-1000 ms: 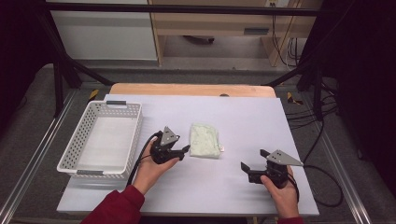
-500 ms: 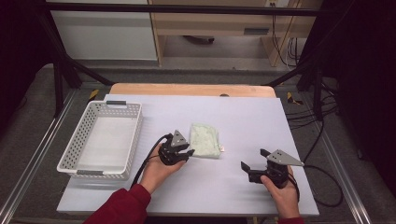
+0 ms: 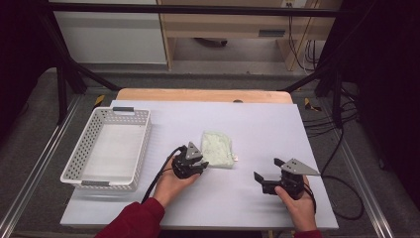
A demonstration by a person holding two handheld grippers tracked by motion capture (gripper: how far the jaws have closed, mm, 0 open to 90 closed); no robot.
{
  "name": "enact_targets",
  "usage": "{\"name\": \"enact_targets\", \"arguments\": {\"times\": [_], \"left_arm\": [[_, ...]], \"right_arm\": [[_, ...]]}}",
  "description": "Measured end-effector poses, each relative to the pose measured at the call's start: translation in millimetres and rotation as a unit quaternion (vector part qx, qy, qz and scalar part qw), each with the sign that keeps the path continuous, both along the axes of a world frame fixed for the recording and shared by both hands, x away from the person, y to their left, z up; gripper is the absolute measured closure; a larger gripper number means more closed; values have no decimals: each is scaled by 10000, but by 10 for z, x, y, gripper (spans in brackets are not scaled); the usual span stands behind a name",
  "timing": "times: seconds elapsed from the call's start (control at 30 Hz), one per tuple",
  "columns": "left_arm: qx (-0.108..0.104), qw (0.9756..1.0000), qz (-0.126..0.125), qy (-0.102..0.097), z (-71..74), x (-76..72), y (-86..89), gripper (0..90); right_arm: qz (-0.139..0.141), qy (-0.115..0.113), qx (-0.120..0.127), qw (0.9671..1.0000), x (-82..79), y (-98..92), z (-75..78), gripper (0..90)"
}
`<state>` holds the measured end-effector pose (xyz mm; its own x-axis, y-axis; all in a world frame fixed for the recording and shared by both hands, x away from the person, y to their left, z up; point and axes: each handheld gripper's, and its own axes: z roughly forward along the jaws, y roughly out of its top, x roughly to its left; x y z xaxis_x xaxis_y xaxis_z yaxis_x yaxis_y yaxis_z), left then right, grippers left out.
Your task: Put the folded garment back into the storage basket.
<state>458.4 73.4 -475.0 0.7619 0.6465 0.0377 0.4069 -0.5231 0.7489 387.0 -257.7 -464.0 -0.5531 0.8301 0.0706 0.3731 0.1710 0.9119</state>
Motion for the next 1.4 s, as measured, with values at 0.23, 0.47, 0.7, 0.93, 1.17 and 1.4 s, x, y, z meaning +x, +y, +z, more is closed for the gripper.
{"name": "enact_targets", "arguments": {"times": [0.23, 0.47, 0.7, 0.93, 1.17, 1.4], "left_arm": [[-17, 9998, 171, 123, -64, 34, -23, 701], [-87, 9994, 246, 244, -54, 19, -17, 874], [35, 9990, 109, 443, -9, -127, 108, 878], [62, 9981, 10, 619, 26, -292, 230, 879], [-68, 9966, -77, 815, 30, -418, 350, 880], [-165, 9950, -5, 984, 46, -607, 618, 880]], "right_arm": [[63, -31, 33, 10000, -7, 3, 14, 66], [159, 39, -13, 9999, -15, 101, 9, 72], [323, 30, -153, 9994, -32, 227, 18, 74], [438, -19, -135, 9989, -56, 255, 40, 73], [533, -9, -215, 9983, -72, 303, 40, 73], [695, 29, -340, 9970, -97, 419, 36, 73]]}}
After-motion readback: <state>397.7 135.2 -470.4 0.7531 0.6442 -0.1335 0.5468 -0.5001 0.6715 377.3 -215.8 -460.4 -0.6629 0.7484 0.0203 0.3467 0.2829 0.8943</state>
